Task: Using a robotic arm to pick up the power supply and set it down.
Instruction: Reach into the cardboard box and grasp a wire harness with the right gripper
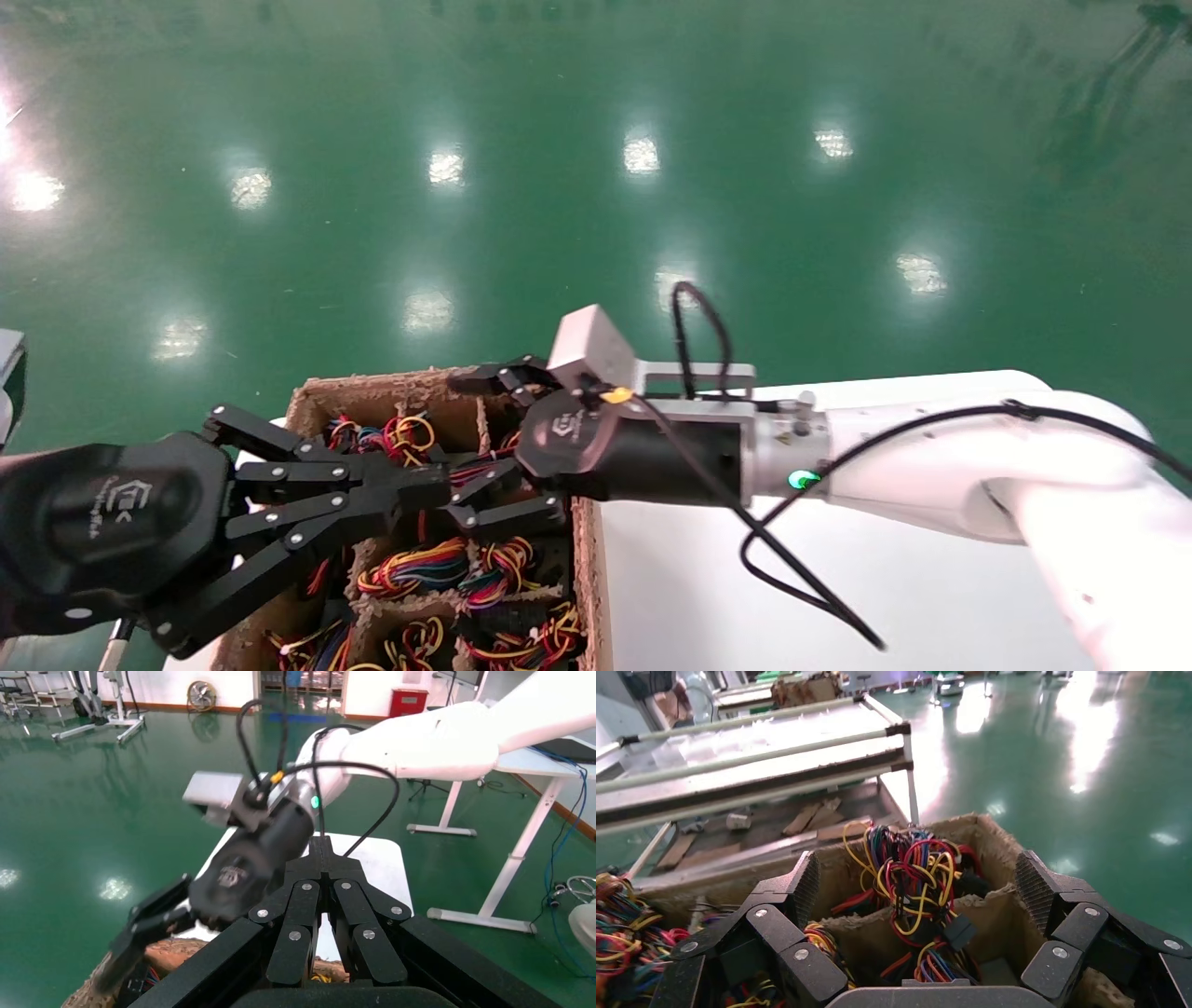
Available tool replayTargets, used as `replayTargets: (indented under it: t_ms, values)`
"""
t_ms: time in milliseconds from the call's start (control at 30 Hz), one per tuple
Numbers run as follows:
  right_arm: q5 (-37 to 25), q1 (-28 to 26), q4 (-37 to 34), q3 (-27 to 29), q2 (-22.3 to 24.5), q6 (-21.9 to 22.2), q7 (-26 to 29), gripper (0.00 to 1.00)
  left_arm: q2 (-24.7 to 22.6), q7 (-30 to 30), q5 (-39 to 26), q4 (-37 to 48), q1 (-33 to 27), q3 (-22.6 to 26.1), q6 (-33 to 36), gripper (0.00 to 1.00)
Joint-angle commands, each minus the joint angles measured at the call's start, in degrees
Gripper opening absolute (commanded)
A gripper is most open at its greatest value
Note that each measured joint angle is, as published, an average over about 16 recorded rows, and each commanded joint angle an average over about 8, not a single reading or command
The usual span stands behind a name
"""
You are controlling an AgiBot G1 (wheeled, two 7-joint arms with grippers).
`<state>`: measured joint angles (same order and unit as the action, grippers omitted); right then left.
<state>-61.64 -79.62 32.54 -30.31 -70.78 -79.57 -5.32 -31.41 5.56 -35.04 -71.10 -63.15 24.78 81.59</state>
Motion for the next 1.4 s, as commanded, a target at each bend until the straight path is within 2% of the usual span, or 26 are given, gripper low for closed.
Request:
replayTargets:
  t_ms: [33,100,167,267,433,600,1133,1400]
  values:
    - [-0.74,-1.44,-3.68,-0.60,-1.89,-0.47,-1.51,0.54,0.00,0.00,0.00,0.00,0.00,0.00,0.00,0.00]
    - [-1.22,-2.49,-6.73,-0.98,-3.28,-0.71,-2.77,0.31,0.00,0.00,0.00,0.00,0.00,0.00,0.00,0.00]
    - [-1.59,-3.43,-9.53,-1.32,-4.50,-0.83,-3.96,0.13,0.00,0.00,0.00,0.00,0.00,0.00,0.00,0.00]
    - [-1.73,-4.46,-12.87,-1.75,-5.88,-0.85,-5.47,0.00,0.00,0.00,0.00,0.00,0.00,0.00,0.00,0.00]
    - [-0.85,-5.01,-15.76,-2.82,-7.12,-0.29,-6.69,0.00,0.00,0.00,0.00,0.00,0.00,0.00,0.00,0.00]
    - [0.71,-4.76,-15.66,-4.69,-7.48,1.54,-6.37,0.00,0.00,0.00,0.00,0.00,0.00,0.00,0.00,0.00]
    - [6.01,-2.89,-6.74,-15.65,-7.59,15.24,-2.77,0.00,0.00,0.00,0.00,0.00,0.00,0.00,0.00,0.00]
    - [9.18,-3.64,-5.67,-19.72,-7.16,17.97,-2.10,0.00,0.00,0.00,0.00,0.00,0.00,0.00,0.00,0.00]
